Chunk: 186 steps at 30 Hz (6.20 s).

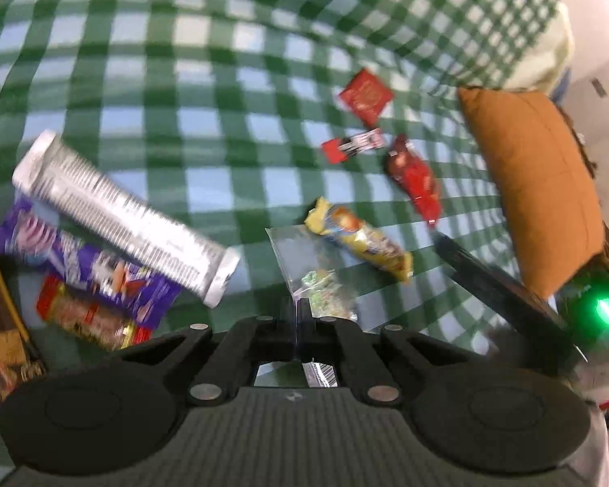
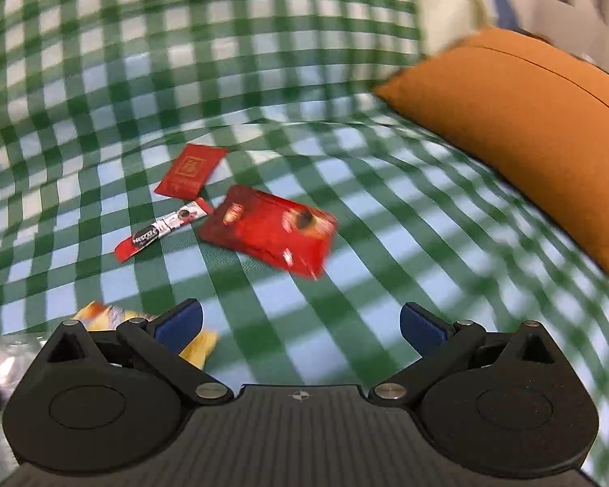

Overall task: Organize snacks
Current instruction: 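Lift the candy bag with the left tool while the right tool grasps the red coffee packet, then carry both snacks over the box and open both tools to drop them, then withdraw both tools from the box toward the remaining snacks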

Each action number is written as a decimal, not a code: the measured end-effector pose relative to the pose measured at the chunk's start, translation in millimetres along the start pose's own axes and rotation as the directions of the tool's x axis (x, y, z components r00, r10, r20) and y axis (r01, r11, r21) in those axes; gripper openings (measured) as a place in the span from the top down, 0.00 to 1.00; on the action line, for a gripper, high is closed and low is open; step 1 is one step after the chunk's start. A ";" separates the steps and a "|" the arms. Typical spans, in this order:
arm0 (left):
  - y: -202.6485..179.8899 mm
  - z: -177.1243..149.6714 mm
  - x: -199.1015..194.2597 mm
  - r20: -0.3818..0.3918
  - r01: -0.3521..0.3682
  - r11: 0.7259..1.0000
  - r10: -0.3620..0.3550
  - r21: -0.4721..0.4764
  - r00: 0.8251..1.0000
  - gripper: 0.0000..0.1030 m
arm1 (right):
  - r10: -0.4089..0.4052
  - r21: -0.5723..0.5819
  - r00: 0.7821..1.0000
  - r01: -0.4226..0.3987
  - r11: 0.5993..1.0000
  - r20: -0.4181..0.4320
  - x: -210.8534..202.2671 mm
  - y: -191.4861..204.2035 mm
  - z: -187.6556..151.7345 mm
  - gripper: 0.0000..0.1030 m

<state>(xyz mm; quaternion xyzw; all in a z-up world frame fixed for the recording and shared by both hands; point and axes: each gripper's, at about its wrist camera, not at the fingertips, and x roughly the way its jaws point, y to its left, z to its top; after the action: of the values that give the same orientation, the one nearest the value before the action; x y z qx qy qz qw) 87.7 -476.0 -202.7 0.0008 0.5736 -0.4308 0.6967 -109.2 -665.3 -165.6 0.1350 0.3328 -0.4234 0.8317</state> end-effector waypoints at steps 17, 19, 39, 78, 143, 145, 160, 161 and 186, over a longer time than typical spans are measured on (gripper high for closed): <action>26.2 26.8 -46.9 0.062 -0.009 0.994 0.002 0.110 0.998 1.00 | 0.074 0.016 0.991 -0.076 0.997 0.111 108.0 -18.0 13.7 0.23; 23.2 25.7 -53.1 0.070 0.007 0.993 -0.015 0.117 0.997 1.00 | 0.071 0.016 0.989 -0.074 0.997 0.132 100.9 -18.2 14.5 0.60; 16.9 -14.2 -226.4 0.194 -0.018 0.994 -0.004 0.111 0.981 1.00 | 0.114 0.029 0.983 -0.119 0.992 0.141 -98.0 51.1 -2.1 0.97; 218.6 -168.7 -549.8 0.403 -0.174 0.965 0.242 -0.197 0.883 1.00 | 0.600 -0.380 0.796 -0.579 0.721 -0.075 -427.7 384.9 -61.1 0.97; 117.3 -341.6 -564.0 0.379 -0.537 0.815 0.577 -0.216 0.723 0.00 | 0.591 -0.297 0.806 -0.576 0.762 -0.047 -563.8 317.0 -196.2 0.00; 111.8 -344.2 -564.7 0.389 -0.542 0.815 0.576 -0.204 0.719 0.00 | 0.592 -0.289 0.805 -0.574 0.766 -0.030 -567.8 311.2 -197.2 0.00; 111.4 -341.3 -554.7 0.376 -0.552 0.816 0.571 -0.168 0.730 0.00 | 0.581 -0.238 0.814 -0.567 0.789 -0.014 -563.9 295.4 -199.7 0.00; 113.1 -340.0 -552.8 0.371 -0.553 0.815 0.573 -0.170 0.731 0.00 | 0.581 -0.236 0.814 -0.568 0.789 -0.018 -561.8 295.6 -199.8 0.00; 121.5 -274.0 -490.9 0.259 -0.571 0.812 0.581 -0.122 0.771 0.00 | 0.529 -0.130 0.845 -0.535 0.835 -0.082 -476.5 282.2 -177.3 0.00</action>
<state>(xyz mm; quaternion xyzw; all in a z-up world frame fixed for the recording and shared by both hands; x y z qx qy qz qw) -43.6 30.3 36.4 0.1020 0.4472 -0.1819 0.8698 -163.1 -112.0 4.9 0.1690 0.3303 -0.1468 0.9170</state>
